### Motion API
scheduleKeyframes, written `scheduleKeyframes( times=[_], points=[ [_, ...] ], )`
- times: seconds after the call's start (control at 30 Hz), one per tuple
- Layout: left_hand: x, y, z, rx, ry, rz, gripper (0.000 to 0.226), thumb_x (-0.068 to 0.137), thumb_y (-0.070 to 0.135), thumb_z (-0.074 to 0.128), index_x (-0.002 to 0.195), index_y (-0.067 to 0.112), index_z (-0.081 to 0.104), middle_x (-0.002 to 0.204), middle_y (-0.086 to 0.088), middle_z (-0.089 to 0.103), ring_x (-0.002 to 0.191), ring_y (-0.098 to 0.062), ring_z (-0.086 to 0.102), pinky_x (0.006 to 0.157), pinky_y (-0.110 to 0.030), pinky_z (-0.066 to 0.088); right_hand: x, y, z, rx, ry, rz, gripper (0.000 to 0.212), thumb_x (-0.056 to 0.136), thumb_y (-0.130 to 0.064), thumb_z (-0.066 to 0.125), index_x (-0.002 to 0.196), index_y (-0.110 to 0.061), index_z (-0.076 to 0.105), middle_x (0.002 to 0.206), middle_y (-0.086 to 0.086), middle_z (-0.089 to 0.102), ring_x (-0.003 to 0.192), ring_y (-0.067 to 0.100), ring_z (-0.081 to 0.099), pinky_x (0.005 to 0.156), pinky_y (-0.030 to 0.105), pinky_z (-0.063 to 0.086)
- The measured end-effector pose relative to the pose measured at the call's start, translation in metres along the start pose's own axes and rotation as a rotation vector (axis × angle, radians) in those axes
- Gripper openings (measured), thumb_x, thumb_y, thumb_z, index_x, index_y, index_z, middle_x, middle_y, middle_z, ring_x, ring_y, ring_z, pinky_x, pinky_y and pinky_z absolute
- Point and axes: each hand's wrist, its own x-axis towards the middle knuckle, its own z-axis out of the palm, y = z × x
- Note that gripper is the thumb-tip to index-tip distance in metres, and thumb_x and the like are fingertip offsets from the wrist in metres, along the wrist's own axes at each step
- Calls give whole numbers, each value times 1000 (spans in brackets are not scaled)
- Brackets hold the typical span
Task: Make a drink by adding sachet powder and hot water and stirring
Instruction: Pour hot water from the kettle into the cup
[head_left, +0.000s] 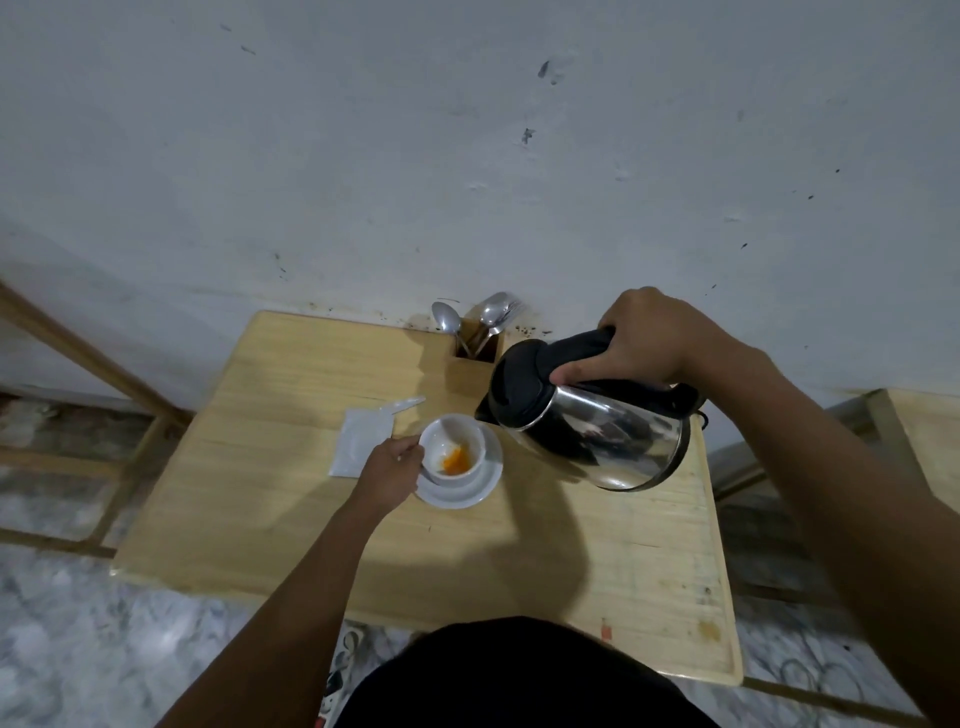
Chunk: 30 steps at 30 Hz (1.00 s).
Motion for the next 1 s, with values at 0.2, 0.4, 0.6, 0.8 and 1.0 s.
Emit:
scheduleKeyframes(
  times=[0.2, 0.4, 0.6, 0.8, 1.0],
  points=[
    [1, -2, -2, 13, -15, 25, 33, 98, 15, 45, 127, 9, 59, 88, 3, 56, 85, -26, 62, 89, -52, 55, 6, -26, 3, -96, -76, 16, 77, 55, -86, 62, 56, -9, 54, 52, 2, 50, 50, 18, 48, 52, 28, 35],
    [5, -8, -3, 54, -22, 56, 34, 97, 15, 44, 73, 36, 56, 79, -5, 49, 78, -23, 53, 86, -58, 51, 7, -43, 5, -169, -126, 42, 74, 59, -82, 65, 57, -11, 48, 55, 1, 47, 51, 18, 45, 53, 29, 34],
    [6, -10, -2, 13, -29, 63, 25, 97, 15, 45, 93, 28, 65, 73, 2, 46, 80, -23, 53, 86, -57, 52, 8, -49, 5, -197, -147, 82, 72, 57, -83, 66, 62, -13, 50, 61, 1, 53, 55, 17, 50, 53, 28, 37],
    [7, -12, -1, 32, -10, 69, 23, 97, 16, 44, 83, 28, 57, 75, -1, 47, 79, -23, 54, 86, -56, 52, 10, -48, 4, -229, -163, 81, 74, 58, -84, 65, 63, -11, 51, 60, 1, 53, 55, 16, 49, 54, 28, 37],
    [8, -13, -1, 49, -9, 82, 25, 97, 16, 43, 107, 16, 67, 85, -7, 51, 83, -32, 59, 85, -56, 53, 11, -46, 3, -243, -158, 80, 76, 57, -85, 64, 64, -10, 53, 61, 2, 54, 56, 17, 50, 53, 28, 37]
  ],
)
